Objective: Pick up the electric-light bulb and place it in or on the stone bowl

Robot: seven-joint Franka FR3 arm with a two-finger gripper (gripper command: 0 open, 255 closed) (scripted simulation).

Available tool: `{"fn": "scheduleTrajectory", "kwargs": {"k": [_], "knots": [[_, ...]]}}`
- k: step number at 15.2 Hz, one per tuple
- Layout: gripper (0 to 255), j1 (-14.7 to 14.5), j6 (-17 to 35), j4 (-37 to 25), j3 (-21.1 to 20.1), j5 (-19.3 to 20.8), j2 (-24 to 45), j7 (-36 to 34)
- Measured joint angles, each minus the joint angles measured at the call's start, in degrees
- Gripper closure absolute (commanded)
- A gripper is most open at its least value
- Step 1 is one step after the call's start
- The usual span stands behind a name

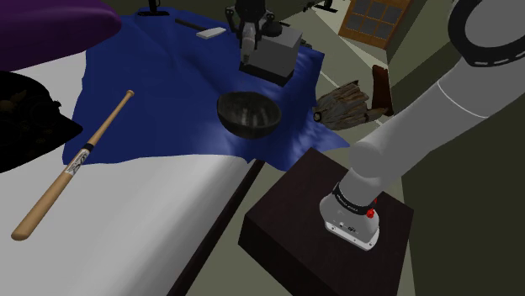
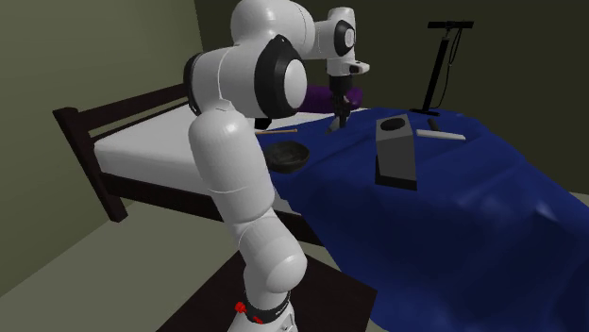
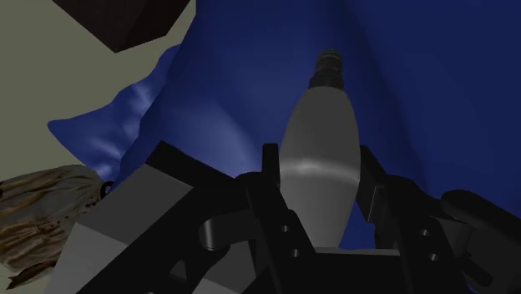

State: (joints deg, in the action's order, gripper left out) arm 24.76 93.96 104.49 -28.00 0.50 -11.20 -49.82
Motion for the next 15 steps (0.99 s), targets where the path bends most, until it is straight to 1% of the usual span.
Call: {"fn": "scheduleTrajectory", "kwargs": {"k": [5,11,13,15], "knots": [[255,-2.5,-0.7,6.6,-1.1,-4.0,-8.1,-2.4],[255,-6.2,-3.2,12.1,-2.7,-8.8,-16.9,-5.9],[255,-7.3,-4.5,12.8,-3.4,-10.1,-19.0,-7.3],[255,-8.3,-4.4,14.5,-3.9,-11.2,-20.9,-8.3]]}}
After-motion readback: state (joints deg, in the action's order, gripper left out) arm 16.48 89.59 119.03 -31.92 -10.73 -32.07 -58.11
